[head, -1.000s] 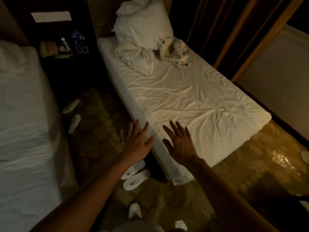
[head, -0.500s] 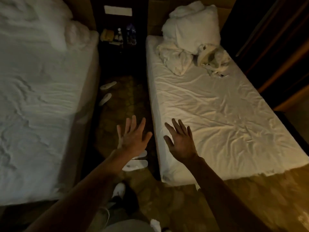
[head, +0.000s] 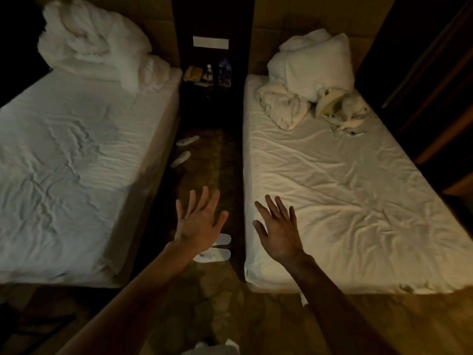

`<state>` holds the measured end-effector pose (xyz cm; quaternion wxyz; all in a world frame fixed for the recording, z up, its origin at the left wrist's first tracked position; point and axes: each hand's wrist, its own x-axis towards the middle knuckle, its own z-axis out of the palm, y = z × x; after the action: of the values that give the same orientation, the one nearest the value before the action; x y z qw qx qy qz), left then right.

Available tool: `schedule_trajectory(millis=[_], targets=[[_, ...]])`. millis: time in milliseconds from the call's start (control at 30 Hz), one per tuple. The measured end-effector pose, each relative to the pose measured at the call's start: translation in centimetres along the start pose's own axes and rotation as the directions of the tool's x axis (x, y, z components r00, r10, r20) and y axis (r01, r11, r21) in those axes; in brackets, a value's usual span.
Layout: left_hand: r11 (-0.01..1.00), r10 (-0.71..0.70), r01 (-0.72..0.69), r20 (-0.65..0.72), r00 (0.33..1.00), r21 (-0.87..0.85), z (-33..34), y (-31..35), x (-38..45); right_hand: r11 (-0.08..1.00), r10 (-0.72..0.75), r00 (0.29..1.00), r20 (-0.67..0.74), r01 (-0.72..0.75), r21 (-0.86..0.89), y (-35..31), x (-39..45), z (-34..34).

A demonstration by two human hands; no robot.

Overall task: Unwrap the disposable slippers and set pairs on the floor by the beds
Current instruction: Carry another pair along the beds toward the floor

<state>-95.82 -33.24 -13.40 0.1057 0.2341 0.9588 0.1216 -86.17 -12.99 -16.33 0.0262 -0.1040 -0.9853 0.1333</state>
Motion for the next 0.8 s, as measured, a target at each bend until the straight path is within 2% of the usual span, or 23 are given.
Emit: schedule_trajectory(millis=[533, 600, 700, 800], targets=[[0.995, 0.077, -0.077, -0.007, 0.997, 0.062, -0.3, 0.1, -1.8, 1.000, 0.020, 0.999, -0.048, -0.019, 0.023, -1.1, -1.8, -0.4], [0.990, 0.126, -0.125, -0.002, 0.992, 0.070, -0.1, 1.8, -1.2, 0.997, 0.065, 0.992, -0.111, -0.061, 0.041, -0.5, -2.6, -0.9], [0.956, 0.277, -0.279, 0.034, 0.960, 0.087, 1.0, 7.0, 0.4, 0.978, 0.208, 0.954, -0.215, -0.198, 0.064, 2.6, -5.0, -2.0], [0.902, 0.422, -0.426, 0.069, 0.904, 0.072, 3.2, 14.0, 0.9, 0.943, 0.333, 0.915, -0.229, -0.330, 0.052, 7.3, -9.2, -3.8]])
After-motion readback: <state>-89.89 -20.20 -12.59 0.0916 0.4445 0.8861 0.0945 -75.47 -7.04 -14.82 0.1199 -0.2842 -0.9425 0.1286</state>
